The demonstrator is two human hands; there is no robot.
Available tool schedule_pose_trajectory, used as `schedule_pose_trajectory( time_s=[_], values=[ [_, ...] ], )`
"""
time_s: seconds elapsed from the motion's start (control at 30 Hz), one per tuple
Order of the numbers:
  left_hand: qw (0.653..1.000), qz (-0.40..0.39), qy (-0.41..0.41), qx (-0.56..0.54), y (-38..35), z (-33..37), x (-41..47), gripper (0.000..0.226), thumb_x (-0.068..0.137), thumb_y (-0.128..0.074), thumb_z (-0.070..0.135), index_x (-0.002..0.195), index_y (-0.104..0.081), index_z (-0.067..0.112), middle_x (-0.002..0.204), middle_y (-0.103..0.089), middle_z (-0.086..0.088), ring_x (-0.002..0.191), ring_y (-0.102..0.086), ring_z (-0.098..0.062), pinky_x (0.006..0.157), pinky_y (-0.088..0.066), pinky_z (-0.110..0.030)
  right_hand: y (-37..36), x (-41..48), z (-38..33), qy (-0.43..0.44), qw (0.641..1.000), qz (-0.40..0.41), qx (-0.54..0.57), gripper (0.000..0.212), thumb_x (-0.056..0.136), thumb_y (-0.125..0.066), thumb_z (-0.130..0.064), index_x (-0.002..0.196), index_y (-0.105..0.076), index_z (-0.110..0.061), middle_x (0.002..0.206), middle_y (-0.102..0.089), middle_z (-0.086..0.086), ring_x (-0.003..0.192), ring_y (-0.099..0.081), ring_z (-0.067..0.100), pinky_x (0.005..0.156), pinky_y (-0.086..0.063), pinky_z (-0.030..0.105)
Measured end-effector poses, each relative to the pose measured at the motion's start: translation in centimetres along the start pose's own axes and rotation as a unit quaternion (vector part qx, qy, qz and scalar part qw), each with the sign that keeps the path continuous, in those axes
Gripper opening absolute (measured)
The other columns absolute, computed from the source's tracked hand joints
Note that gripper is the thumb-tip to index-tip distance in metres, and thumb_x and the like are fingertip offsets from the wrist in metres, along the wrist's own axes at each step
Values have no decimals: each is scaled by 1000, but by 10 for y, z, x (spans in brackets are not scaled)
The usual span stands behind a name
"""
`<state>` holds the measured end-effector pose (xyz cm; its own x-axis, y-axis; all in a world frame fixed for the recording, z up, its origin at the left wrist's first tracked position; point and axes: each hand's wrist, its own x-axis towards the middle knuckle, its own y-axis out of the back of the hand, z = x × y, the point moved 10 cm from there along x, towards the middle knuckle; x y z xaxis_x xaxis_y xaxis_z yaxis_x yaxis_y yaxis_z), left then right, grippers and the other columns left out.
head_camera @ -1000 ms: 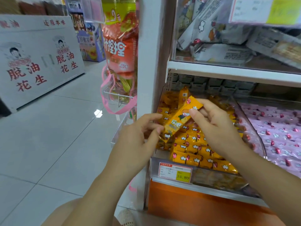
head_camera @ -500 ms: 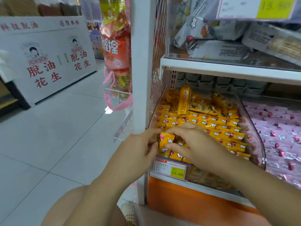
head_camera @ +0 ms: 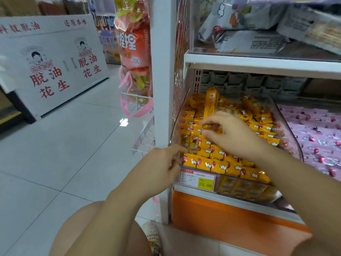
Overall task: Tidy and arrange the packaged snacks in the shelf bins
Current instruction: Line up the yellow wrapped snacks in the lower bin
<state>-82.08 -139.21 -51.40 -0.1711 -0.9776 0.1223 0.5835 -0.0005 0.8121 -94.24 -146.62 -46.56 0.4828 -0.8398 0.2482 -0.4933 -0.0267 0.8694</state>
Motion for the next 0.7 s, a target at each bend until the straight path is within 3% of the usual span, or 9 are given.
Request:
schedule_pose_trajectory(
  time_s=[0.1,0.2,0.5,0.6,0.67,0.7],
  values=[
    [1000,5,-3,-18,1,1,1,33,98,-43,18,128,-53,26,106,-70,4,71,-61,3,54,-39,-4,-3,12,33,-102,992,13,-78,50,92,-56,-37,140,-41,-31,145,-39,7,134,-30,27,109,-28,39],
    [999,9,-1,-43,1,2,2,31,98,-44,17,127,-55,23,101,-71,2,58,-53,15,48,-35,-3,-16,18,46,-148,981,-15,-123,55,94,-50,-44,145,-30,-39,150,-33,10,138,-17,32,109,-23,43],
    [998,17,11,-57,2,1,2,29,99,-45,16,124,-58,21,51,-48,22,55,-52,12,45,-33,-4,-20,33,43,-166,968,-7,-187,43,98,-40,-46,141,-36,-46,142,-40,9,133,-23,32,106,-18,46],
    [997,15,16,-68,2,0,2,29,99,-45,19,124,-58,21,59,-55,24,56,-52,14,46,-33,-3,-20,32,41,-151,967,-10,-206,41,100,-34,-44,141,-36,-46,141,-43,6,131,-24,30,104,-20,46],
    [997,12,18,-74,1,0,2,28,99,-45,21,125,-57,21,71,-59,23,60,-53,16,47,-35,-2,-7,28,36,-140,976,27,-167,38,100,-35,-42,138,-42,-43,137,-48,3,129,-28,29,101,-23,43],
    [997,12,19,-78,2,0,2,28,99,-45,20,124,-58,21,66,-57,24,60,-53,16,47,-35,-3,2,24,32,-133,981,55,-130,36,100,-37,-41,135,-46,-41,134,-52,2,126,-31,28,98,-25,41]
  ],
)
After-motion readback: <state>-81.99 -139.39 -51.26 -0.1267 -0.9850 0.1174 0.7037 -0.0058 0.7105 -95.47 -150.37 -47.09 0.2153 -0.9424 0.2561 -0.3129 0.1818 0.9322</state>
